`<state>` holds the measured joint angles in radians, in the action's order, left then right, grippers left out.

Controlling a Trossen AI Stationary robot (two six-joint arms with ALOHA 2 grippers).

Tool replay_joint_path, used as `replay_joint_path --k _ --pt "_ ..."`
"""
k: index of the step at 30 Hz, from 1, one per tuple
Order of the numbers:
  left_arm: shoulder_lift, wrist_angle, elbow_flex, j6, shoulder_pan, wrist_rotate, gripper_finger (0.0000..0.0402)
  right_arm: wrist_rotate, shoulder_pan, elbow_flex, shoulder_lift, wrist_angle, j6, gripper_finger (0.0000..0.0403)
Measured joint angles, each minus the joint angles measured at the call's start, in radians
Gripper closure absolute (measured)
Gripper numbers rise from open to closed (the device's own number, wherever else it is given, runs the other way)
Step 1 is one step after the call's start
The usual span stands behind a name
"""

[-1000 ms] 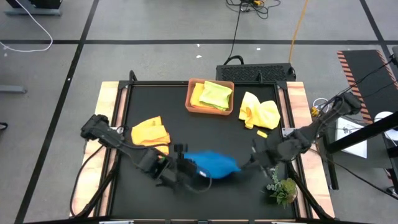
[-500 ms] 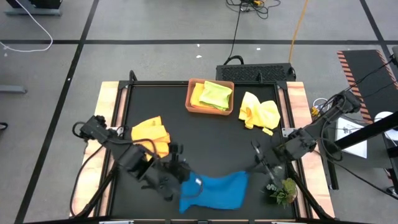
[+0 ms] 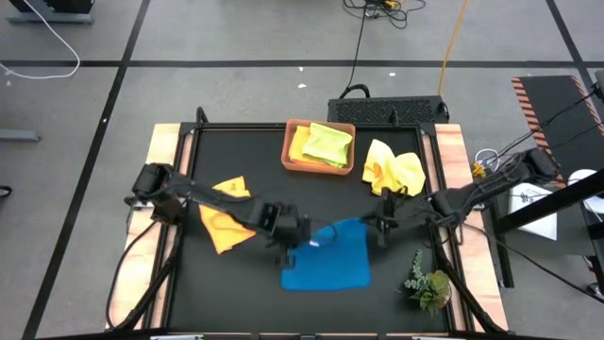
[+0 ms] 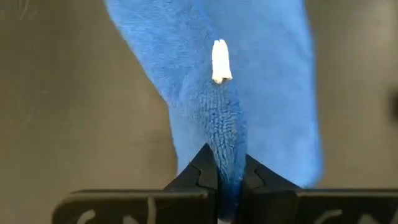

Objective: Fold microfiber towels
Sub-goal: Fold the blue microfiber towel

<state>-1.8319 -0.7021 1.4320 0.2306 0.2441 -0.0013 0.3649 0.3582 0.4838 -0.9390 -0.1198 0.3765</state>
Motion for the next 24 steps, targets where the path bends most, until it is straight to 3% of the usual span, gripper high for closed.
replay_joint_path --k 6,15,19,24 --pt "0.001 0.017 -0.106 -0.057 -0.147 -0.021 0.0394 -0.004 -0.138 -0.093 0.0 0.047 -0.026 0.0401" --pt "0.001 0.018 -0.106 -0.203 -0.304 -0.029 0.0395 -0.056 -0.288 -0.036 0.015 0.081 -0.166 0.0401" --pt "0.001 0.016 -0.106 -0.211 -0.314 -0.026 0.0398 -0.116 -0.308 -0.035 0.014 0.058 -0.167 0.0401" --pt "0.001 -0.002 -0.106 -0.204 -0.248 -0.027 0.0398 -0.234 -0.265 -0.035 0.014 0.056 -0.119 0.0401"
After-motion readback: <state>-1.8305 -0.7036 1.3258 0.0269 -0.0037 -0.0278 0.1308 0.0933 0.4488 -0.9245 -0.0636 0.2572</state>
